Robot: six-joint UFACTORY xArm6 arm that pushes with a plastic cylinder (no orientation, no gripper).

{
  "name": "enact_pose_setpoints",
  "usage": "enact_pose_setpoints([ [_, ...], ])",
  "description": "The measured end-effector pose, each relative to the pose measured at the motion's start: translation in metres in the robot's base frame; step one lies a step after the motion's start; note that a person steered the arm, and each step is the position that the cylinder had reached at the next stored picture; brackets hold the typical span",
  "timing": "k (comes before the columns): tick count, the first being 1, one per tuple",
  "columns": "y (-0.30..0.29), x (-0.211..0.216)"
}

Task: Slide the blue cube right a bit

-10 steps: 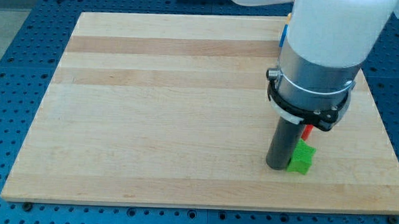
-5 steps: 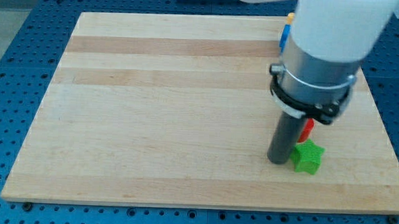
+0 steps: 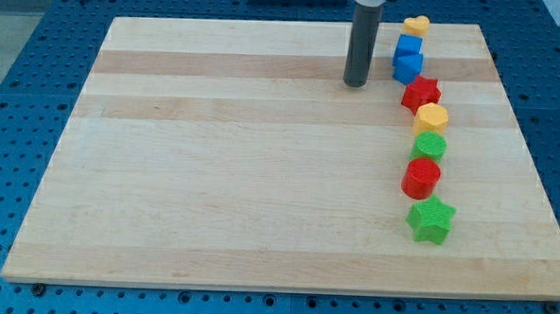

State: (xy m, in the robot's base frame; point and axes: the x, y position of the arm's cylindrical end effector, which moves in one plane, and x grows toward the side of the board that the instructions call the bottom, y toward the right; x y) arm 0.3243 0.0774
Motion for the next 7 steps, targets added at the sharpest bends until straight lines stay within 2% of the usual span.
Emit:
enact_pose_setpoints([
  [2,-0.003,-0.013],
  [7,0.057,-0.052],
])
